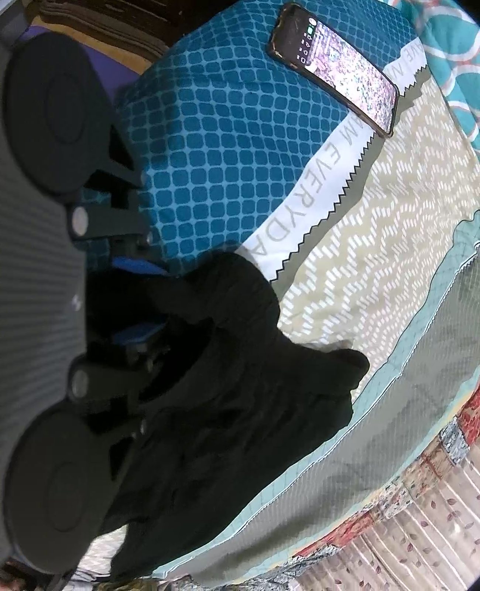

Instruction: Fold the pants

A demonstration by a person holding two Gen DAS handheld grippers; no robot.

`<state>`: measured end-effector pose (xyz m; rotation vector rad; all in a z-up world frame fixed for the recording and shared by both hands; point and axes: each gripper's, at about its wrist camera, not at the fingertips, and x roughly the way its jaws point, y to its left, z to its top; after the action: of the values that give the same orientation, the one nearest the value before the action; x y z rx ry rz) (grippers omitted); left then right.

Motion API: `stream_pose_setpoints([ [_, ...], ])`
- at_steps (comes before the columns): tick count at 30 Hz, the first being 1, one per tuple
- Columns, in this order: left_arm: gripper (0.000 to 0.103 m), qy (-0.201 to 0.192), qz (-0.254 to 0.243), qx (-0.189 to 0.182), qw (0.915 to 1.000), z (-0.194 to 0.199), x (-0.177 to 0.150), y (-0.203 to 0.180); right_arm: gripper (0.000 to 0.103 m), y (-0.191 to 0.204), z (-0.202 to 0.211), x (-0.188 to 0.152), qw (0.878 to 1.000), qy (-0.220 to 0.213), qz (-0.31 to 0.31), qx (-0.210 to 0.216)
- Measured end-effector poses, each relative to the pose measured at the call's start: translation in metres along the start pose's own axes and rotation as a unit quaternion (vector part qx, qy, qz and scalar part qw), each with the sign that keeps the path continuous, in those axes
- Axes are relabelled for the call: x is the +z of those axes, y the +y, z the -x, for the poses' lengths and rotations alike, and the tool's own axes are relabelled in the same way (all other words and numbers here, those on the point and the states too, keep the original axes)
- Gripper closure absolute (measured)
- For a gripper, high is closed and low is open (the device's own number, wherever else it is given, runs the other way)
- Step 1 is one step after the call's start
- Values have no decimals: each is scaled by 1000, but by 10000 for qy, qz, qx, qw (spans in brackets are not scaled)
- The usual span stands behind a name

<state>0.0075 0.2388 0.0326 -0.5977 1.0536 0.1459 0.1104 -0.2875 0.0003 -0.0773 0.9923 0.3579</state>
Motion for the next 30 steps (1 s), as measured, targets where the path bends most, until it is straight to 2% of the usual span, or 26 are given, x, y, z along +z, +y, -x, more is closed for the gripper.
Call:
stream_pose_setpoints([
  [1, 71, 8, -12, -14, 10000, 0, 0, 0, 40, 1, -3, -2, 10000, 69, 48, 17],
  [2, 71, 13, -12, -17, 10000, -1, 0, -1, 59, 3, -2, -3, 9999, 50, 136, 2],
  [3, 71, 20, -13, -23, 10000, -2, 1, -1, 70, 5, 1, -2, 9997, -31, 244, -60],
  [4, 71, 26, -10, -28, 10000, -2, 2, -1, 95, 6, 6, 0, 9992, -171, 288, -204],
  [7, 71, 35, -11, -33, 10000, -6, 3, -3, 94, 4, 11, 10, 9950, -639, 35, -771],
  [9, 71, 50, -3, -48, 10000, -9, 3, -5, 94, -6, 2, 14, 9897, -793, -341, -1146],
  [13, 67, 18, -123, -76, 9999, -1, 5, -6, 85, -12, -20, 10, 9933, -448, -547, -917],
  [14, 66, -49, -134, -109, 9998, 5, 8, -5, 71, -15, -14, 11, 9933, -470, -580, -882],
  [16, 62, -308, -147, -190, 9992, 22, 20, -2, 61, -34, 9, 15, 9923, -630, -889, -595],
  [18, 57, -605, -213, -168, 9978, 35, 38, -5, 61, -52, 29, 21, 9884, -846, -1208, -368],
  [21, 52, -958, -644, 155, 9932, 38, 73, -30, 61, -90, 53, 40, 9776, -1090, -1703, -589],
  [23, 52, -1194, -1195, 470, 9845, 28, 95, -59, 61, -123, 58, 60, 9647, -1096, -2225, -886],
  [25, 49, -1453, -1953, 832, 9664, 8, 113, -98, 61, -157, 56, 82, 9474, -1082, -2785, -1148],
  [27, 49, -1568, -2714, 1108, 9431, -19, 124, -134, 61, -190, 48, 104, 9272, -1071, -3332, -1335],
  [30, 49, -1552, -3482, 1060, 9184, -55, 129, -175, 60, -233, 29, 129, 8923, -1049, -4125, -1507],
])
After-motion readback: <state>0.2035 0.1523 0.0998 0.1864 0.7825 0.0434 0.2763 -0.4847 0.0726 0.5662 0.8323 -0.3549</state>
